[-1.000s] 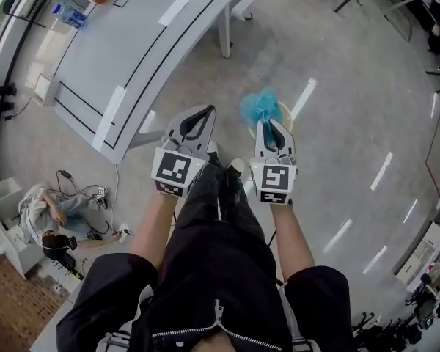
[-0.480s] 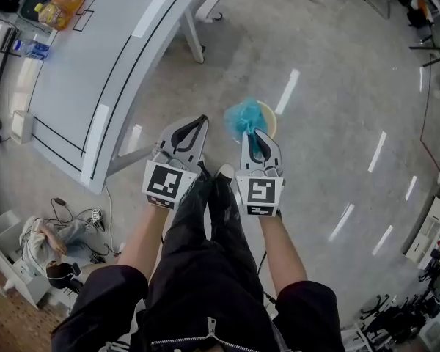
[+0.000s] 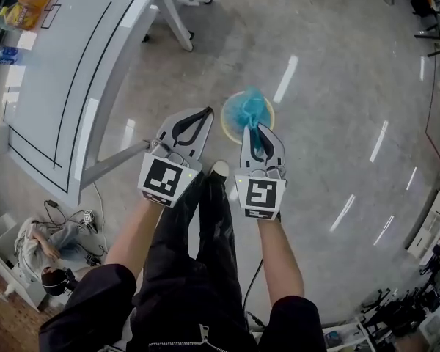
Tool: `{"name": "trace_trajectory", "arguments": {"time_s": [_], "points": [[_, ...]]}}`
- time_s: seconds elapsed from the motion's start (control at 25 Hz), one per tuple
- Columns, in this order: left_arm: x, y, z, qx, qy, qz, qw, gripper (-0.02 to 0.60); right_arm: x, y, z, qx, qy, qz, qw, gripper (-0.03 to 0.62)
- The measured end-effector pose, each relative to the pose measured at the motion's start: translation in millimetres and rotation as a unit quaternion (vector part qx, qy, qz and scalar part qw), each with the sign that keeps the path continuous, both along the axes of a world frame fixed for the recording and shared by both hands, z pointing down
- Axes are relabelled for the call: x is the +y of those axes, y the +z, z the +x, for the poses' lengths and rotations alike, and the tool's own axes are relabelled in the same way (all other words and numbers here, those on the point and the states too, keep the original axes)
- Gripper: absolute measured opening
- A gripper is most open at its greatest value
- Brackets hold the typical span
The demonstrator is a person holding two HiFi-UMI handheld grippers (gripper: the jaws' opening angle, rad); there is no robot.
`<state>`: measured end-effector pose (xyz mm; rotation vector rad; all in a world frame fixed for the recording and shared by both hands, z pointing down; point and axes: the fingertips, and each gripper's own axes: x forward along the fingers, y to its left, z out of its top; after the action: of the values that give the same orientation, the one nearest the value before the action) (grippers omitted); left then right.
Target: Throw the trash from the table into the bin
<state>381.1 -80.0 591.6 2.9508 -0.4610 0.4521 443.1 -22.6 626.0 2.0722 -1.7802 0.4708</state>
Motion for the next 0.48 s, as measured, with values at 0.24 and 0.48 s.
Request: {"name": "trace_trajectory", "arguments": {"time_s": [0.24, 0.48], "points": [[0, 61, 7, -0.004, 0.002, -0.017, 0.9999, 0.006, 4, 68, 19, -0.008, 0.025, -0.014, 1.000, 0.020], [-10, 103, 2, -0.003, -0.001, -0.009, 1.0000, 0.006, 3, 128, 34, -0.002, 0.036, -0.031, 0.999, 0.020]]}}
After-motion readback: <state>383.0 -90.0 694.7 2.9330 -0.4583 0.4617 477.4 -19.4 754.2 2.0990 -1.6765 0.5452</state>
